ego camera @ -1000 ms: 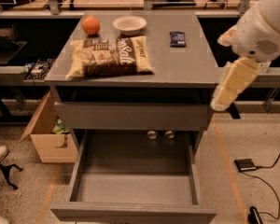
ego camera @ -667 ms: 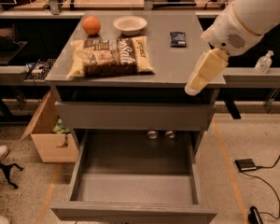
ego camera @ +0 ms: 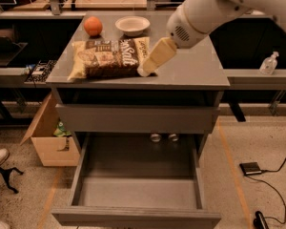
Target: Place brown chip bag into middle drawer
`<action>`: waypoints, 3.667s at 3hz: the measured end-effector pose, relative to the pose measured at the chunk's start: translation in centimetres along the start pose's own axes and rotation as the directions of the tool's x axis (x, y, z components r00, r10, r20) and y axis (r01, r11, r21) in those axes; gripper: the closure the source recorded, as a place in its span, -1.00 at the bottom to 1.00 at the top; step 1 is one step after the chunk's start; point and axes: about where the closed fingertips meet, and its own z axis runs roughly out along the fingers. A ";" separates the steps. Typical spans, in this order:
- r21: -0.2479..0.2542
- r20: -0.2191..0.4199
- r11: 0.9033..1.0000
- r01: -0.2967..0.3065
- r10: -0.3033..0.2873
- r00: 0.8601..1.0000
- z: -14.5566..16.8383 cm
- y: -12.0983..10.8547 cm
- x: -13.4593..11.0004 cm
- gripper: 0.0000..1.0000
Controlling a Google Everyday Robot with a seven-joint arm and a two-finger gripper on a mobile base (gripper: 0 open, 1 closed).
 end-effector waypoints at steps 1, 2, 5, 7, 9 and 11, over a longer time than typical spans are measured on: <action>0.013 0.003 0.997 -0.070 0.070 0.998 0.2 -0.2 -0.3 -1.00; 0.012 0.002 0.997 -0.071 0.071 0.997 0.1 -0.2 -0.3 -1.00; 0.004 0.052 1.000 -0.025 0.025 0.998 12.4 2.3 -5.0 -1.00; 0.105 0.107 0.993 -0.059 0.048 0.993 17.6 0.6 -7.1 -1.00; 0.130 0.151 0.988 -0.079 0.059 0.987 19.4 -0.1 -8.2 -0.44; 0.090 0.238 0.989 -0.115 0.091 0.967 16.1 -0.2 -8.1 0.49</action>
Offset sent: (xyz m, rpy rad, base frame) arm 0.0048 0.0025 0.0009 0.0270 0.0145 -0.0586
